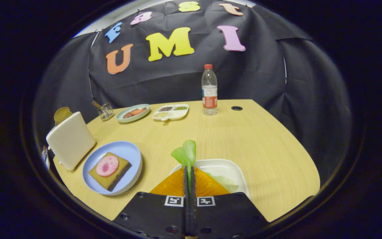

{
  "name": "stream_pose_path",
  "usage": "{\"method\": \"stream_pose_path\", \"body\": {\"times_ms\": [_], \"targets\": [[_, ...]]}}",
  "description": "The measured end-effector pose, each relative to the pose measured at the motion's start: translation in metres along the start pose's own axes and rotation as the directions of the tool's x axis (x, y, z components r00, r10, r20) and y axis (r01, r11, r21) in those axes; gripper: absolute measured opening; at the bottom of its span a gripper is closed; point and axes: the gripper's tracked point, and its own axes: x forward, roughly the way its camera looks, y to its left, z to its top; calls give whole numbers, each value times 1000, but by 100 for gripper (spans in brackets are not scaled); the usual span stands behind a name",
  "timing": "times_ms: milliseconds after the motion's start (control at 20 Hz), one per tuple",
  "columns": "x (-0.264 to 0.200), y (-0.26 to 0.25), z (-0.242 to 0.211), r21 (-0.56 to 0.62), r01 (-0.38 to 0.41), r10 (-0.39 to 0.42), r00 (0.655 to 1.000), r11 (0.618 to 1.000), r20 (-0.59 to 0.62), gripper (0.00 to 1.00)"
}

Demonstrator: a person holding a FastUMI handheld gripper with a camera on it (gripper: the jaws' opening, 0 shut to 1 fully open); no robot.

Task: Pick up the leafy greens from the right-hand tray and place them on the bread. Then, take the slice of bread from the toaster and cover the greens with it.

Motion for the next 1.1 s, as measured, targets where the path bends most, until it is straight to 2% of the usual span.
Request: {"method": "stream_pose_path", "body": {"times_ms": [150,500,700,950,1100], "targets": [[-20,16,24,0,-9,9,997,1000,70,0],[-46,95,58,-87,-29,43,986,996,163,0],[-34,139,53,-130,-10,32,985,992,170,0],[2,177,30,-161,45,-23,991,986,134,0],[17,206,12,-159,19,-6,996,987,87,0]]}}
